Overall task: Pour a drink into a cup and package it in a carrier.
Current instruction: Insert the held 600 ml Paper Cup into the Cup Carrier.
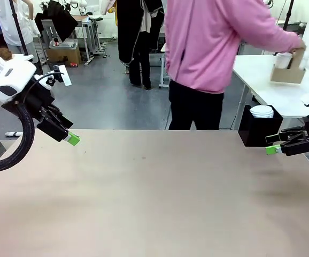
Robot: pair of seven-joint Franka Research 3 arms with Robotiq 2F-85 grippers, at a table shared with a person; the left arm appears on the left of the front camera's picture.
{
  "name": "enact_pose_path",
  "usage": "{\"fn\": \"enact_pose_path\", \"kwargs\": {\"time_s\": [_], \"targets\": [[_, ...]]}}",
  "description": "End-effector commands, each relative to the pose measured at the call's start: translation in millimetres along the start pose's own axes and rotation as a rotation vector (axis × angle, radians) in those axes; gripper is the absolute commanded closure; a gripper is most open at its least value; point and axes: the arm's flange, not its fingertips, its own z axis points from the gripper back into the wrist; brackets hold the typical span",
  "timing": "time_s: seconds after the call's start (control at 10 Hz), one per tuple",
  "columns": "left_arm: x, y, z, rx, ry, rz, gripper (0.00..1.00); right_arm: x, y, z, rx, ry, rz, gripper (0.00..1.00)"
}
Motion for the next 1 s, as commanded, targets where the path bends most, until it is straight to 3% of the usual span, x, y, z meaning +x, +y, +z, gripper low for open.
{"fn": "enact_pose_path", "kwargs": {"time_s": [0.0,0.9], "targets": [[0.1,-0.2,0.3,-0.014,-0.018,0.004,0.00,2.1,-1.8,1.8,0.009,-0.004,0.004,0.00],[0.1,-0.2,0.3,-0.014,-0.018,0.004,0.00,2.1,-1.8,1.8,0.009,-0.004,0.004,0.00]]}}
